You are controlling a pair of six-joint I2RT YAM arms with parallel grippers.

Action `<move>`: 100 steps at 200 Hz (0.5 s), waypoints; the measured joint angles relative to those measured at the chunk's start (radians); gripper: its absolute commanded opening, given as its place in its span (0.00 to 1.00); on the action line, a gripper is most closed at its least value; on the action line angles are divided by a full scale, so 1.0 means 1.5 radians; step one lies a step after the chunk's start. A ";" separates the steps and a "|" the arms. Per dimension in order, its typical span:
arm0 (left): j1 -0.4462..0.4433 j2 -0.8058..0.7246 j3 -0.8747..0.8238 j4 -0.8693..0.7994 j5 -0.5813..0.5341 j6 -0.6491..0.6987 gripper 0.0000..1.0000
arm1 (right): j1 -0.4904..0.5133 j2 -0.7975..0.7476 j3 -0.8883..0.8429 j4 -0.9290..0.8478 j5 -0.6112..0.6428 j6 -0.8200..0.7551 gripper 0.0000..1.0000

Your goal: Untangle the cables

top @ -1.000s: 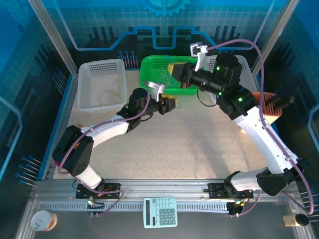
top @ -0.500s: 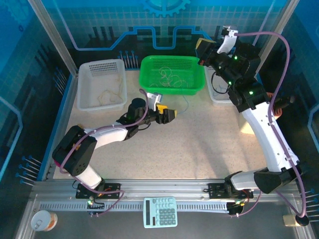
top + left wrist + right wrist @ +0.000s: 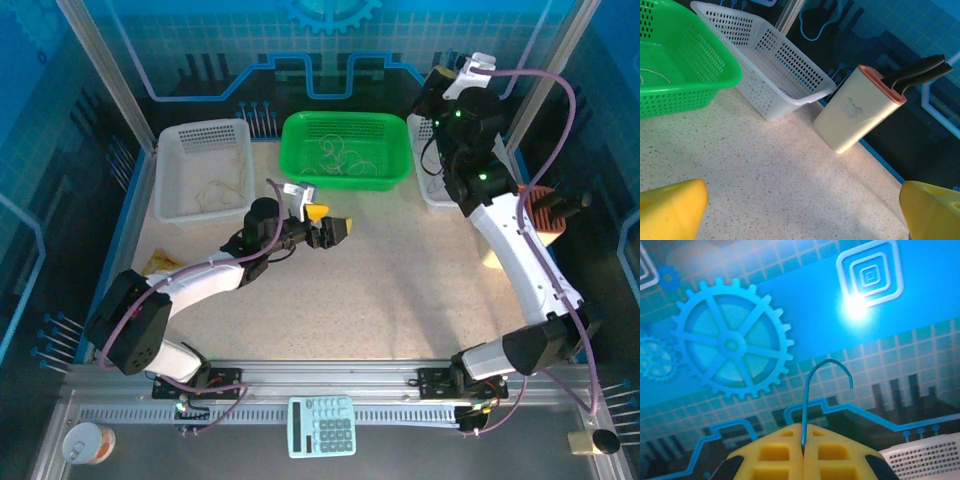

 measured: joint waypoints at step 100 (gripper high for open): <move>0.000 -0.163 -0.001 -0.122 -0.098 0.015 0.99 | -0.001 0.099 -0.032 0.098 0.145 -0.071 0.00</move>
